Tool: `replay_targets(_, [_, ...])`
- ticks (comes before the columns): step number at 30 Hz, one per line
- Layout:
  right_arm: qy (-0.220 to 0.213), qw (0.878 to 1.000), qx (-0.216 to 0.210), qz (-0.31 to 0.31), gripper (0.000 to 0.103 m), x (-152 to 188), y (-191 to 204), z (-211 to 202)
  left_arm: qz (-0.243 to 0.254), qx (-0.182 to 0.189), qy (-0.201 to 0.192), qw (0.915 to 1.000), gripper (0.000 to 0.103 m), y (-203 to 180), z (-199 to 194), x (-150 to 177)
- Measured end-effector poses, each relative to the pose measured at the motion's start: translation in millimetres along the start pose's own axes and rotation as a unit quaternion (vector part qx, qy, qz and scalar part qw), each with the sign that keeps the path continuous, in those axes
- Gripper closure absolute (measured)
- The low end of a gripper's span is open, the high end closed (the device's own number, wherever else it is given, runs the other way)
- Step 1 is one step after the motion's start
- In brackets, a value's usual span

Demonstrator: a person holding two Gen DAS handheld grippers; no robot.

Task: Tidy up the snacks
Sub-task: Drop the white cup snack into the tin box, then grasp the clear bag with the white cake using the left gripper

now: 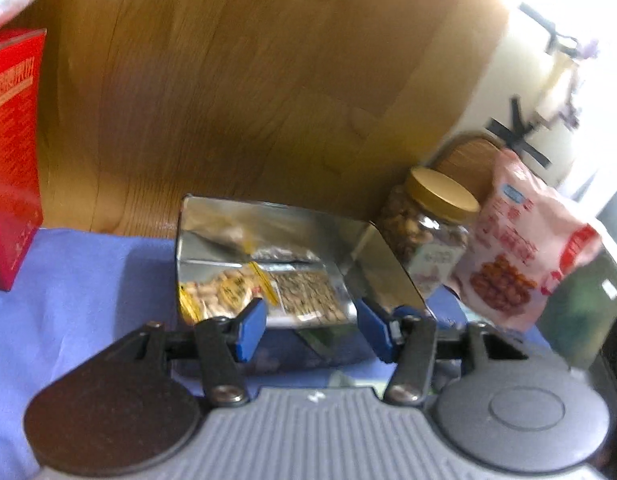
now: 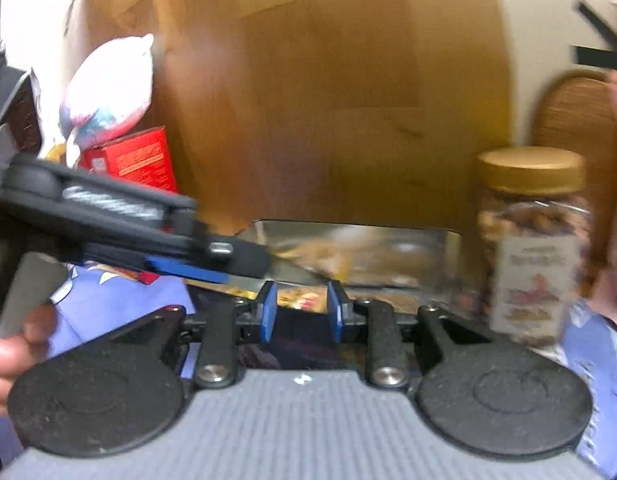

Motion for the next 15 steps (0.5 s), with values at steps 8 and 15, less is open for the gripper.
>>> replay_targets(8, [0.055, 0.986, 0.024, 0.154, 0.071, 53, -93, -49, 0.080, -0.061, 0.045, 0.9939, 0.052, -27, 1, 74])
replay_targets(15, [0.132, 0.977, -0.004, 0.170, 0.069, 118, -80, -82, 0.073, -0.054, 0.037, 0.9952, 0.051, -25, -49, 117])
Point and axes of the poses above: each gripper's, at about its wrist camera, not at the fingertips, and z roughly the way its jaws point, y to its left, x to its underside, the point moved 9 cm from there along z, roughly the way its jaws point, and after that the axes turned 11 degrees about x, right-handed, at the moved point
